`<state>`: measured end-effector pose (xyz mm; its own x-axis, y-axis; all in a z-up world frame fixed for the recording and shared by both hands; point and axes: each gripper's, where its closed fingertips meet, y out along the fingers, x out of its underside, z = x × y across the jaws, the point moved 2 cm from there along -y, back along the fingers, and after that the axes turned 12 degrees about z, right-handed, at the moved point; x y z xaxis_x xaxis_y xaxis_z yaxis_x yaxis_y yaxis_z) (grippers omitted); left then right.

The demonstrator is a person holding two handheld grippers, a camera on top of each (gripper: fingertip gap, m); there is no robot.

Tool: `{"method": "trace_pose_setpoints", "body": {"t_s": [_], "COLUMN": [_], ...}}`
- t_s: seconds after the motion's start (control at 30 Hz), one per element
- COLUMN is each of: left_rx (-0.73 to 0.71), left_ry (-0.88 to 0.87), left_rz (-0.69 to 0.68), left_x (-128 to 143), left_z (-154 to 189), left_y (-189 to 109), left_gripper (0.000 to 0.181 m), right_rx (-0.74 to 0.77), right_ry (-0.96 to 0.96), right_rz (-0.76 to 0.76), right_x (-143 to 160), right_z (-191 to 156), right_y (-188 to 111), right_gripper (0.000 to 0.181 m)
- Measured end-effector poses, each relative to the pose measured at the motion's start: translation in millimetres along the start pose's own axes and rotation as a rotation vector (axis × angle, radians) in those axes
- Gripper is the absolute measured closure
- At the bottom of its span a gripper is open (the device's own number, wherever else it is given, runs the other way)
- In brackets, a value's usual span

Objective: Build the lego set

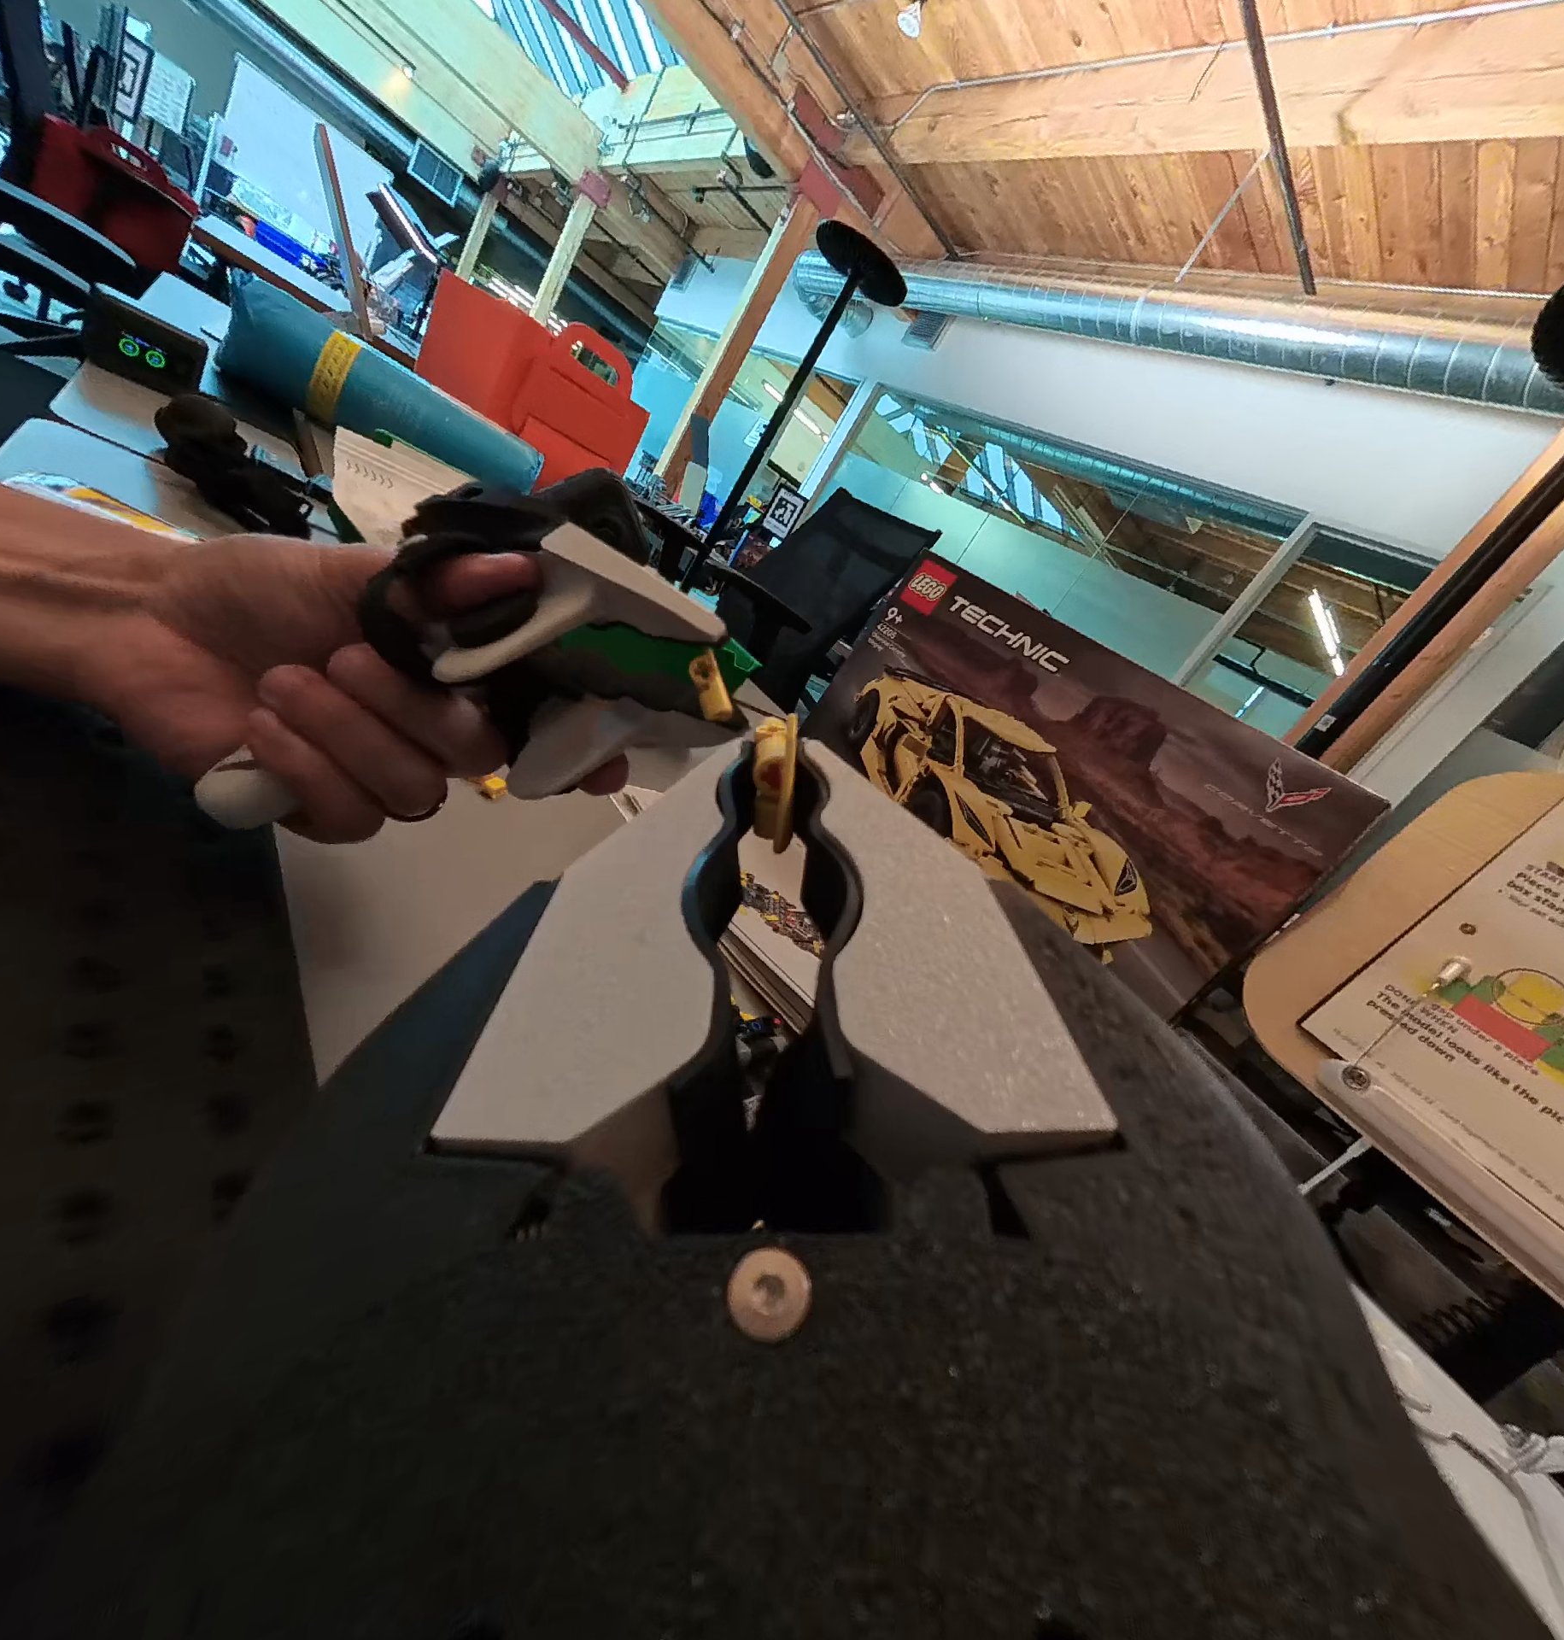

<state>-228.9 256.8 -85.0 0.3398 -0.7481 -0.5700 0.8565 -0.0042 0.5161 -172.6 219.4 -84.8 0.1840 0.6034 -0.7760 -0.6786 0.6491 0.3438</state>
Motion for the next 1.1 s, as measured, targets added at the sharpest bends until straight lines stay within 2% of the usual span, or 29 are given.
{"method": "trace_pose_setpoints", "body": {"t_s": [0.3, 0.7, 0.9, 1.0, 1.1], "left_rx": [0.017, 0.037, 0.051, 0.064, 0.1], "left_ry": [-0.149, -0.083, -0.111, -0.183, -0.342], "left_rz": [0.093, -0.018, -0.008, 0.016, 0.041], "left_x": [-10, 11, 9, 6, 8], "left_z": [-5, 3, 3, 2, 1], "left_y": [-9, -1, -1, -2, -1], "left_gripper": [0.158, 0.157, 0.158, 0.158, 0.158], "right_rx": [-0.033, -0.028, -0.028, -0.025, -0.026], "right_ry": [-0.029, -0.022, -0.02, -0.009, 0.024], "right_rz": [0.003, -0.007, -0.006, 0.013, 0.051], "right_x": [-1, 1, 1, -2, -7], "right_z": [-9, -7, -7, -6, -7], "right_y": [1, 1, 1, 1, 5], "right_gripper": [0.176, 0.175, 0.176, 0.176, 0.175]}}
